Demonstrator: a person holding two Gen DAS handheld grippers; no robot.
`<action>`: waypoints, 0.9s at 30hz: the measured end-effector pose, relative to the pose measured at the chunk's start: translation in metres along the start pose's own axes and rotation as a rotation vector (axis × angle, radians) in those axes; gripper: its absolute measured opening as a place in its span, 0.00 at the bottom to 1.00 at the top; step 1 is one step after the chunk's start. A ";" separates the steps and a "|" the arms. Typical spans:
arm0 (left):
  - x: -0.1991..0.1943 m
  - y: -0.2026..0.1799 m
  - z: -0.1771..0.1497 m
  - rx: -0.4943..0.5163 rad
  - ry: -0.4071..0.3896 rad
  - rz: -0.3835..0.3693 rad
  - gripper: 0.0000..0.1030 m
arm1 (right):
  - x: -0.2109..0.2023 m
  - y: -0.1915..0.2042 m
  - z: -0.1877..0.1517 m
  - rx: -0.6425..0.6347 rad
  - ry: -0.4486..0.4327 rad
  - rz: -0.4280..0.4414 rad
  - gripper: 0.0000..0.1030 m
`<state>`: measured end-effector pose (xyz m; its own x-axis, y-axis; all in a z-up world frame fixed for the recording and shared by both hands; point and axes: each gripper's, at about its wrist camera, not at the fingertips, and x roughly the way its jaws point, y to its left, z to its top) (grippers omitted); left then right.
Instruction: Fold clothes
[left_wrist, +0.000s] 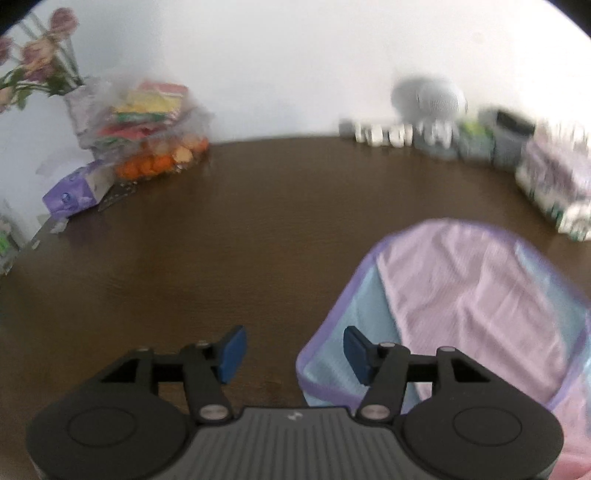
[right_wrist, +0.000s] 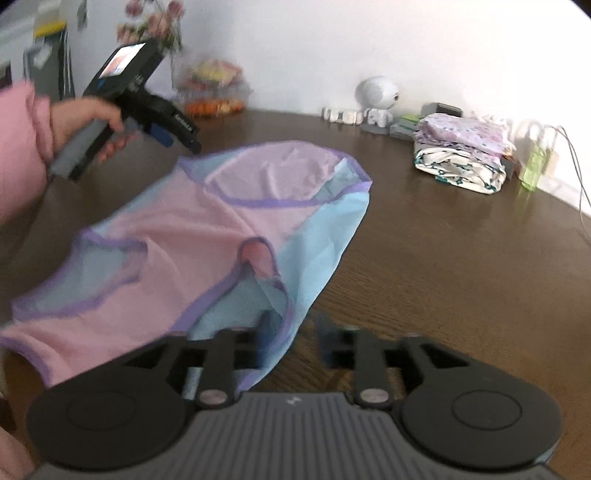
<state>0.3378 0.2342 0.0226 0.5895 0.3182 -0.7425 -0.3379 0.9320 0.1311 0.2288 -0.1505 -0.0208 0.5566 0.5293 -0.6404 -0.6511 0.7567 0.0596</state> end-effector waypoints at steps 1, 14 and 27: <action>-0.007 0.000 0.002 -0.005 -0.007 -0.005 0.57 | -0.003 -0.002 -0.001 0.007 -0.008 -0.003 0.39; -0.066 -0.166 0.025 0.401 -0.024 -0.294 0.64 | 0.010 0.022 0.016 -0.169 -0.070 -0.033 0.38; 0.006 -0.241 0.021 0.450 0.148 -0.468 0.44 | 0.036 0.047 0.022 -0.492 -0.030 -0.092 0.33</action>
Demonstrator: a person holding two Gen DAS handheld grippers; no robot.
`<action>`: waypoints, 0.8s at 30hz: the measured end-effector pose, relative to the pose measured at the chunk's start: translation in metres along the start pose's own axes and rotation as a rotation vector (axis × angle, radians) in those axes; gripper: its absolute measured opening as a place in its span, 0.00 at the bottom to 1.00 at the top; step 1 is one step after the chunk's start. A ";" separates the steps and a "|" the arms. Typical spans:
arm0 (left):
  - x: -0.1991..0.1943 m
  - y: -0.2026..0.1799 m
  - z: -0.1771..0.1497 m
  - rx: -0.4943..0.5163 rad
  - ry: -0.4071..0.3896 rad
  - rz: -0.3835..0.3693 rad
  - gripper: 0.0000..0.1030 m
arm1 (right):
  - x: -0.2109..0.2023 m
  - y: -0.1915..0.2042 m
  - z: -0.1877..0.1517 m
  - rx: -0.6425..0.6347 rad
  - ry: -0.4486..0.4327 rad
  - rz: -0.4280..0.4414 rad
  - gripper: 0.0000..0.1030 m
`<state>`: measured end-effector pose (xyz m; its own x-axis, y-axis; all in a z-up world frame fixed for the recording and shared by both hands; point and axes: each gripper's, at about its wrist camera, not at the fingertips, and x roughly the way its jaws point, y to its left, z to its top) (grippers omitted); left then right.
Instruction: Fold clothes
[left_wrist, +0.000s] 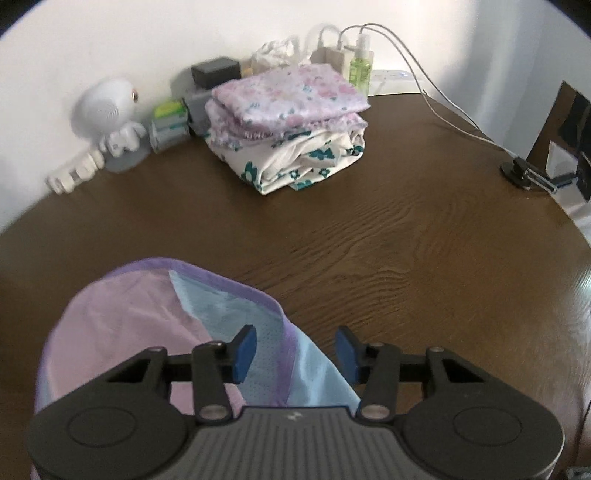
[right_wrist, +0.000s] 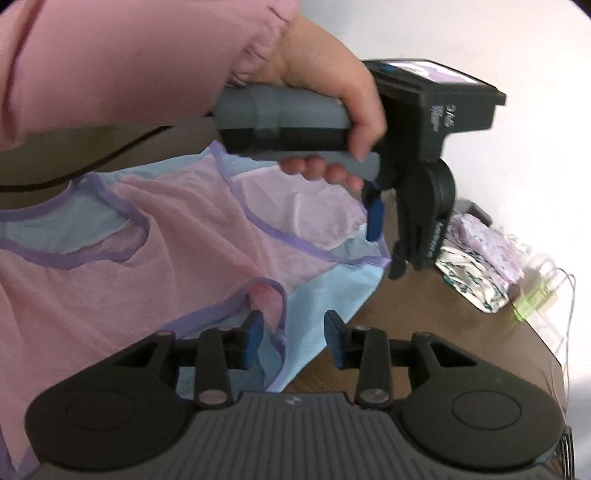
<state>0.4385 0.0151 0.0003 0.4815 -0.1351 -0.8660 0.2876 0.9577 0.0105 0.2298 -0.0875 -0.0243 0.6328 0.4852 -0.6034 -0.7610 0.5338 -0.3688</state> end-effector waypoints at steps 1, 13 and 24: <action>0.002 0.003 0.000 -0.001 0.005 -0.010 0.43 | 0.003 0.001 0.001 -0.012 0.001 0.004 0.33; 0.017 0.004 -0.004 0.059 0.020 -0.074 0.22 | 0.025 0.015 0.006 -0.100 0.011 0.002 0.11; 0.009 0.020 0.008 -0.060 -0.058 -0.085 0.00 | 0.006 0.048 -0.009 -0.324 -0.052 -0.134 0.01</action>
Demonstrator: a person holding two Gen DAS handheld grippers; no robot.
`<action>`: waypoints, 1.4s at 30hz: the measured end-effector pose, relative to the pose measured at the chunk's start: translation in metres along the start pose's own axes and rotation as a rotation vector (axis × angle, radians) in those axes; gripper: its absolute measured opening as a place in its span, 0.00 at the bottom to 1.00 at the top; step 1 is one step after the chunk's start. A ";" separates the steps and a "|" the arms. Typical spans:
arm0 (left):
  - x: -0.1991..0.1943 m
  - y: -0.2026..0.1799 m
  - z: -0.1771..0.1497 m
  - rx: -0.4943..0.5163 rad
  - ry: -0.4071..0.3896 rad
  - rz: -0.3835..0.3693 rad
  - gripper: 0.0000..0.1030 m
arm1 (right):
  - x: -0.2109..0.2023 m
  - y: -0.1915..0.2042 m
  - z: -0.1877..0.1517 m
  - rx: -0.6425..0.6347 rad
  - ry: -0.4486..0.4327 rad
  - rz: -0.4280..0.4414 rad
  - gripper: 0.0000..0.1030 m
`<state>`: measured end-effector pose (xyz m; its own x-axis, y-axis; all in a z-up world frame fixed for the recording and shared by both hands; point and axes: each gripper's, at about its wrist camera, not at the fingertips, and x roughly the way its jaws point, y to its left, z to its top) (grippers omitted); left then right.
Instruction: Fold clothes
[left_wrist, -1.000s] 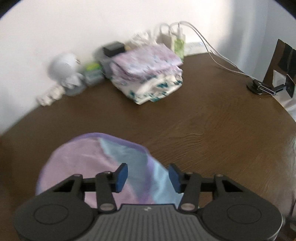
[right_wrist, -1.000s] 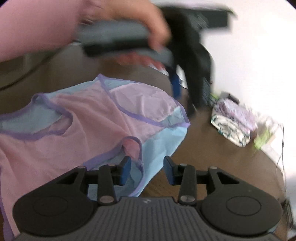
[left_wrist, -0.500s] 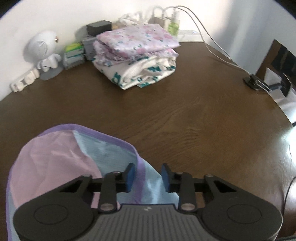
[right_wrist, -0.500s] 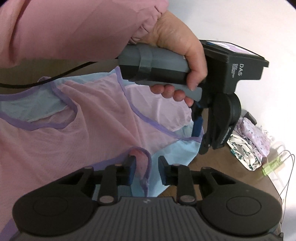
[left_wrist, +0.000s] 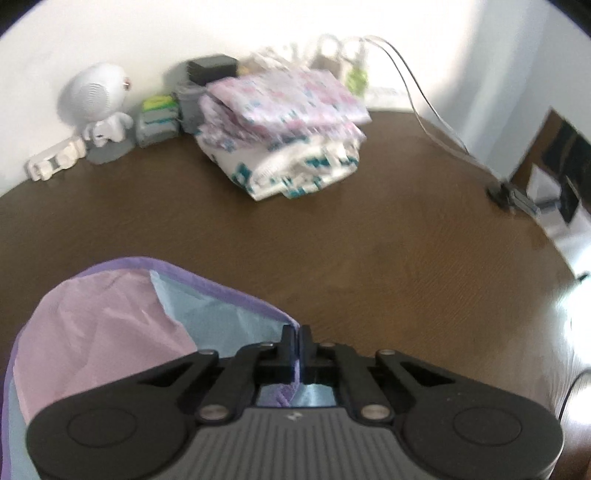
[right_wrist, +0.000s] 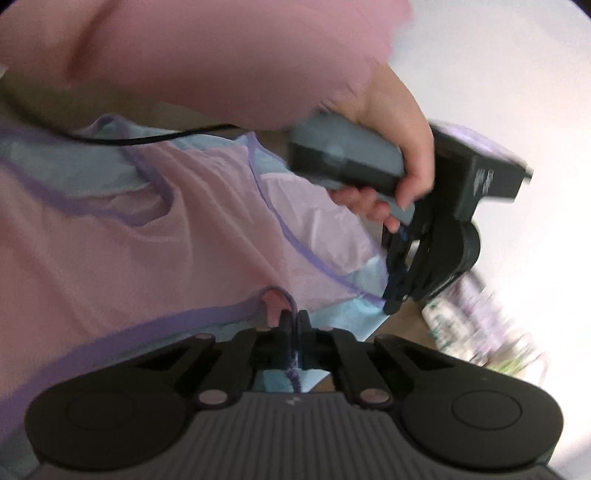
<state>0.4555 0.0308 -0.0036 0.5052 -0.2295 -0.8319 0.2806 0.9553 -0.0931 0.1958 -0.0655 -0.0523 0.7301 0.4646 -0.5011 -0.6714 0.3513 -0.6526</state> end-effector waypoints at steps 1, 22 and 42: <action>0.001 0.002 0.003 -0.013 -0.007 0.006 0.00 | -0.004 0.004 -0.001 -0.033 -0.002 -0.008 0.01; -0.139 0.022 -0.075 -0.098 -0.273 0.092 0.84 | -0.082 -0.063 -0.039 0.548 -0.048 0.076 0.76; -0.180 -0.015 -0.306 -0.094 -0.179 -0.028 0.45 | -0.082 -0.010 -0.039 0.876 0.077 0.344 0.42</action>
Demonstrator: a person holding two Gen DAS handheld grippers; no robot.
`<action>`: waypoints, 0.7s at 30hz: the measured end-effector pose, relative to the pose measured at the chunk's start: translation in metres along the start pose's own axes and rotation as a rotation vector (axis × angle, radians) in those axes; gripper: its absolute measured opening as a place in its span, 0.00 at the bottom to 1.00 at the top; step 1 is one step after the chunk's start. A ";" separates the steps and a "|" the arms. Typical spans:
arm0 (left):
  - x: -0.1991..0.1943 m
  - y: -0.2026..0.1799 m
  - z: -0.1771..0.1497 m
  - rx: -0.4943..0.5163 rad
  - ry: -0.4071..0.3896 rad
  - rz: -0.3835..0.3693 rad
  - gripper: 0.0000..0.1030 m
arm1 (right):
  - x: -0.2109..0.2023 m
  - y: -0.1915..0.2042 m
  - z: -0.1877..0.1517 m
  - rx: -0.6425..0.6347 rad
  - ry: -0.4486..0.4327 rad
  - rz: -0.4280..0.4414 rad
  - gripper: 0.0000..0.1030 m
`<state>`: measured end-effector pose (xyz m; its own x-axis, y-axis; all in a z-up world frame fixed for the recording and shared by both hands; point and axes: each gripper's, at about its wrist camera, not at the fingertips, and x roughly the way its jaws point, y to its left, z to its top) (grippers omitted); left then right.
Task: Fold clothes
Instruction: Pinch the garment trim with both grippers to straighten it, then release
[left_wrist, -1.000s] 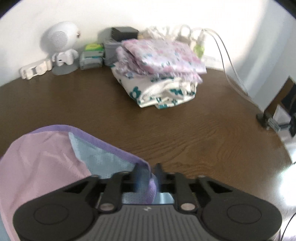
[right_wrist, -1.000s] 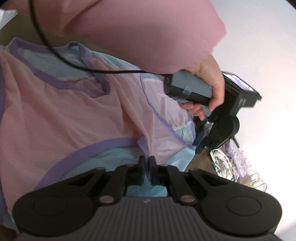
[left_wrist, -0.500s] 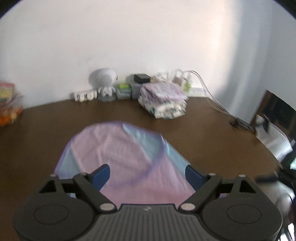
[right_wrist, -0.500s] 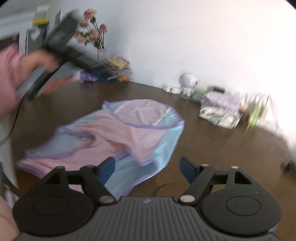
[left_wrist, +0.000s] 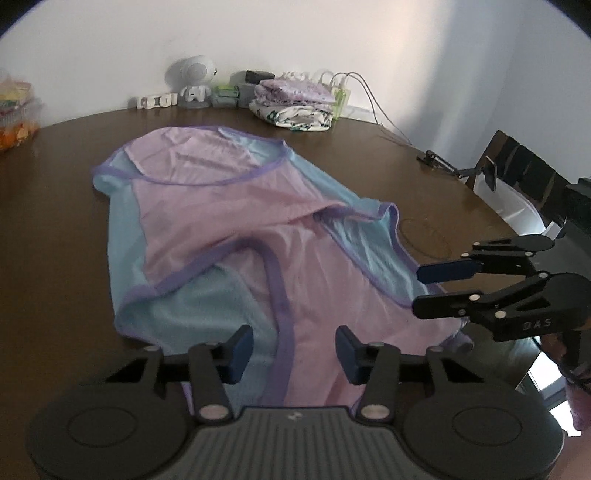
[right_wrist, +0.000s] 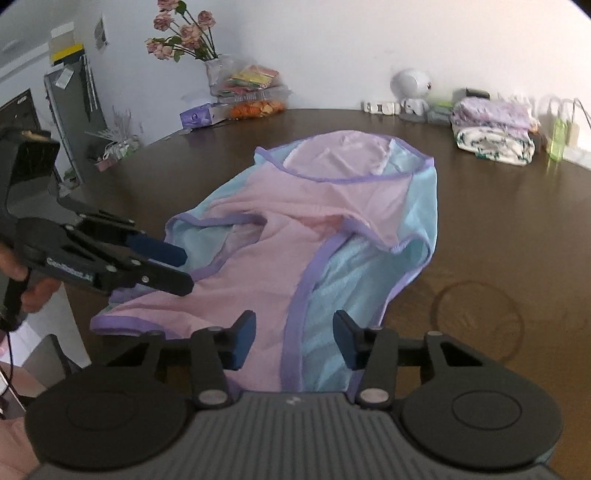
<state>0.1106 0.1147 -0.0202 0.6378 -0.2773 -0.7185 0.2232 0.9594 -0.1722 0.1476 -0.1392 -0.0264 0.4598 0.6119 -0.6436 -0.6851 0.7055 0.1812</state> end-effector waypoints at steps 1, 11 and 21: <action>0.000 0.000 -0.002 0.002 -0.002 0.006 0.44 | 0.000 0.000 -0.001 0.001 0.007 -0.001 0.40; 0.000 -0.010 -0.012 0.034 -0.045 0.056 0.04 | 0.008 0.010 -0.002 -0.051 0.062 -0.003 0.19; -0.028 -0.016 -0.020 0.033 -0.120 0.032 0.01 | -0.019 0.020 -0.006 -0.136 -0.005 0.032 0.08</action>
<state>0.0740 0.1082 -0.0110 0.7284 -0.2529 -0.6367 0.2247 0.9662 -0.1267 0.1221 -0.1389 -0.0153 0.4388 0.6352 -0.6356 -0.7694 0.6310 0.0993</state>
